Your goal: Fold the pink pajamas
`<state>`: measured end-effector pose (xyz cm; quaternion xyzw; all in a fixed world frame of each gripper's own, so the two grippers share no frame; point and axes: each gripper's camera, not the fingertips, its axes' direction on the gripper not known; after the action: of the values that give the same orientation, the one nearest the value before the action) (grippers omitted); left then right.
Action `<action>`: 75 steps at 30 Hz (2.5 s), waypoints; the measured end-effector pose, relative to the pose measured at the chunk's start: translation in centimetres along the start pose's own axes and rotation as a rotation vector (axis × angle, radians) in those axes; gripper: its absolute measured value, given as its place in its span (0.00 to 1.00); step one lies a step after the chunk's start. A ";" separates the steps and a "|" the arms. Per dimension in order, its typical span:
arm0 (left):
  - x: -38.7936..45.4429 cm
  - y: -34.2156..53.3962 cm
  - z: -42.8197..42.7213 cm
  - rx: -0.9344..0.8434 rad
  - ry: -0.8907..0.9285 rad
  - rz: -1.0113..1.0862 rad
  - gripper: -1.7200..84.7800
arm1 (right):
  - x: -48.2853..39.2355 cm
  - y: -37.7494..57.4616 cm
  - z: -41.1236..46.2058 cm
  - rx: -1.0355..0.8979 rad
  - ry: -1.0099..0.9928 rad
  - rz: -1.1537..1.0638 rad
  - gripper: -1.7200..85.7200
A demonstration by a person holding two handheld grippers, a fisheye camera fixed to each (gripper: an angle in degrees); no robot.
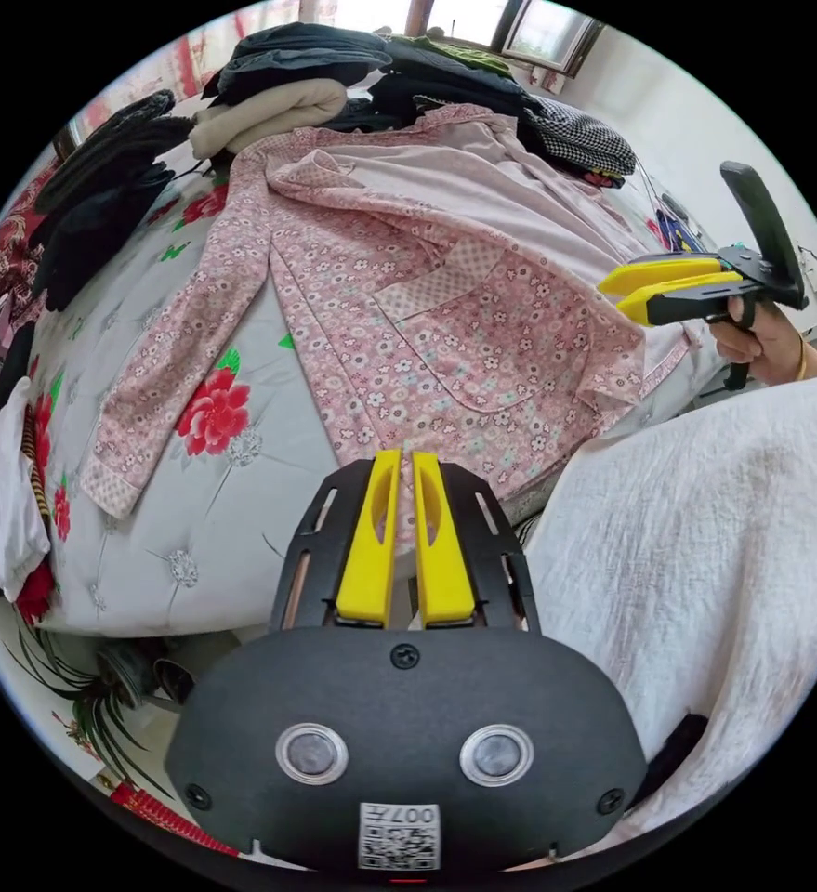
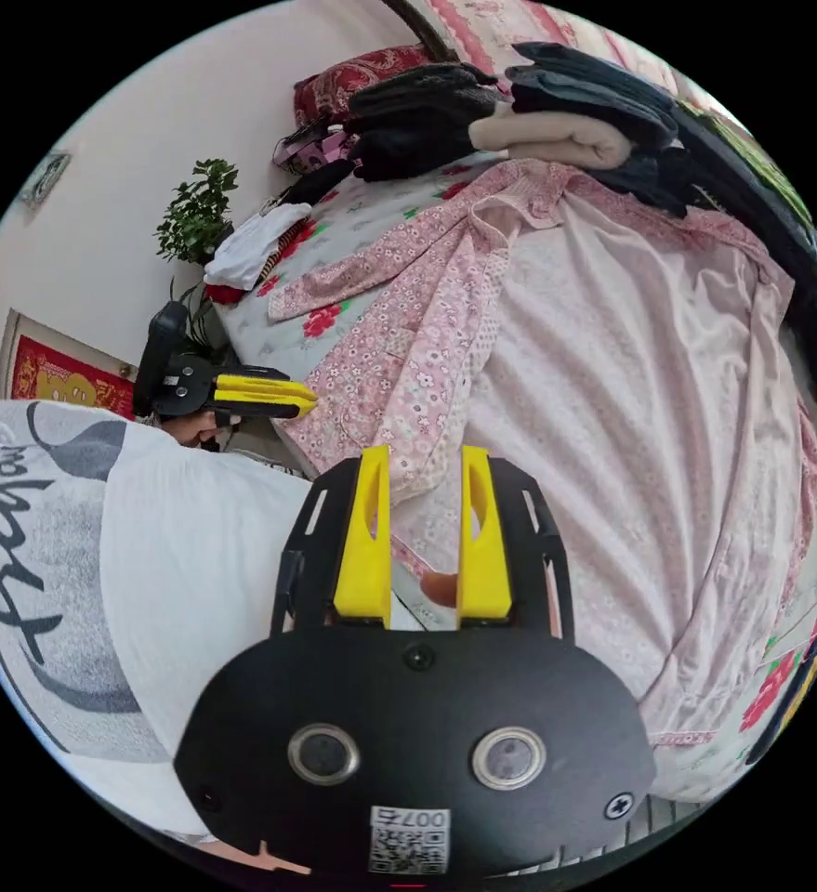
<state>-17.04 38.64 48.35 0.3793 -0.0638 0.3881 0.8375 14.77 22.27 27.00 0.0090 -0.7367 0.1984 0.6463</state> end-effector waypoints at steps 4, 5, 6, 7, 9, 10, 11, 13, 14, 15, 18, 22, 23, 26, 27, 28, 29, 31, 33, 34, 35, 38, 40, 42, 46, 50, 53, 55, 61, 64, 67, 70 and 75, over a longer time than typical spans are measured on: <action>0.3 -0.7 0.7 -0.019 -0.013 -0.015 0.01 | 2.4 -1.5 2.3 -0.066 -0.185 0.094 0.05; 0.3 -0.9 0.9 -0.028 -0.016 -0.016 0.01 | 2.6 -1.5 2.1 -0.060 -0.190 0.103 0.05; 0.2 -0.9 1.0 -0.034 -0.022 -0.023 0.01 | 2.7 -1.2 1.3 -0.033 -0.193 0.101 0.04; 0.2 -0.9 1.1 -0.038 -0.025 -0.029 0.01 | 2.7 -0.6 -0.1 0.008 -0.170 0.087 0.03; 0.0 -0.5 1.3 -0.058 -0.021 -0.052 0.01 | 2.4 0.7 -2.6 0.066 -0.129 0.041 0.03; 0.0 -0.3 1.3 -0.062 -0.021 -0.060 0.01 | 1.9 1.7 -4.1 0.089 -0.095 0.009 0.03; 0.0 0.2 1.4 -0.070 -0.023 -0.072 0.01 | 1.7 2.2 -4.7 0.093 -0.073 -0.007 0.03; 0.0 0.8 1.6 -0.080 -0.025 -0.081 0.01 | 1.3 4.1 -5.4 0.042 0.013 -0.059 0.03; -0.1 1.2 1.8 -0.075 -0.003 -0.093 0.01 | 1.3 4.4 -5.3 0.018 0.028 -0.062 0.03; -0.4 1.6 1.8 -0.061 0.033 -0.120 0.01 | 1.6 4.7 -5.1 -0.025 0.053 -0.067 0.04; -1.8 2.0 1.5 -0.033 0.109 -0.216 0.01 | 3.2 4.2 -6.6 -0.011 0.092 -0.032 0.05; -3.4 1.2 0.1 0.035 0.090 -0.250 0.01 | 5.7 -0.2 -10.7 0.153 0.047 0.031 0.06; -3.9 0.4 -0.2 0.054 0.079 -0.248 0.01 | 6.0 -1.2 -11.1 0.171 0.040 0.029 0.06; -5.7 -2.4 -0.4 0.099 0.063 -0.238 0.01 | 6.4 -6.9 -12.3 0.238 0.008 -0.007 0.07; -6.4 -3.7 -0.1 0.106 0.062 -0.235 0.01 | 6.5 -9.6 -12.4 0.244 -0.006 -0.010 0.07; -6.8 -4.4 0.1 0.107 0.064 -0.234 0.01 | 6.7 -12.3 -12.1 0.242 -0.026 -0.006 0.08; -7.5 -5.8 0.5 0.114 0.069 -0.227 0.01 | 6.9 -13.8 -11.9 0.240 -0.039 0.005 0.08; -8.4 -7.8 1.1 0.119 0.072 -0.214 0.01 | 8.5 -19.0 -10.6 0.213 -0.104 0.091 0.08; -9.6 -10.2 2.1 0.115 0.072 -0.199 0.01 | 10.9 -22.1 -9.2 0.191 -0.187 0.219 0.08; -9.9 -10.7 2.3 0.115 0.067 -0.192 0.01 | 12.6 -23.6 -8.1 0.175 -0.261 0.308 0.08; -10.4 -11.6 2.9 0.108 0.059 -0.184 0.01 | 13.5 -24.3 -7.5 0.170 -0.298 0.351 0.07; -11.9 -13.1 4.4 0.085 0.067 -0.190 0.01 | 16.9 -26.2 -5.4 0.166 -0.434 0.518 0.05; -12.8 -13.6 5.2 0.071 0.075 -0.202 0.01 | 18.2 -27.0 -6.3 0.220 -0.450 0.543 0.03; -13.8 -13.9 6.1 0.046 0.077 -0.204 0.01 | 18.2 -27.8 -8.4 0.267 -0.368 0.484 0.02; -15.0 -14.0 6.4 0.059 0.111 -0.213 0.01 | 16.2 -29.0 -14.9 0.390 -0.021 0.224 0.02; -15.7 -14.1 6.6 0.069 0.126 -0.233 0.01 | 15.9 -29.1 -16.1 0.336 0.112 0.109 0.03; -16.0 -14.0 6.7 0.073 0.137 -0.250 0.01 | 19.3 -27.9 -15.2 0.260 0.060 0.225 0.04; -16.0 -14.1 6.7 0.072 0.138 -0.259 0.01 | 23.3 -26.8 -14.7 0.264 -0.178 0.395 0.05; -15.7 -15.1 5.7 0.094 0.125 -0.246 0.01 | 26.7 -26.9 -13.0 0.325 -0.556 0.533 0.04; -15.3 -16.0 4.9 0.143 0.124 -0.223 0.01 | 21.3 -29.1 -14.7 0.325 -0.429 0.213 0.03; -15.0 -17.0 5.5 0.133 0.104 -0.194 0.01 | 13.5 -29.1 -15.4 0.202 -0.277 -0.206 0.03; -15.6 -17.5 6.4 0.103 0.091 -0.230 0.01 | 10.8 -27.6 -11.9 -0.051 -0.115 -0.284 0.05; -15.9 -18.0 6.6 0.102 0.090 -0.254 0.01 | 11.3 -26.1 -12.5 0.046 0.000 -0.174 0.10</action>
<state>-14.23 17.15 36.12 0.4086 0.0424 0.2981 0.8616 31.81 4.82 46.16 0.0878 -0.7284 0.1583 0.6608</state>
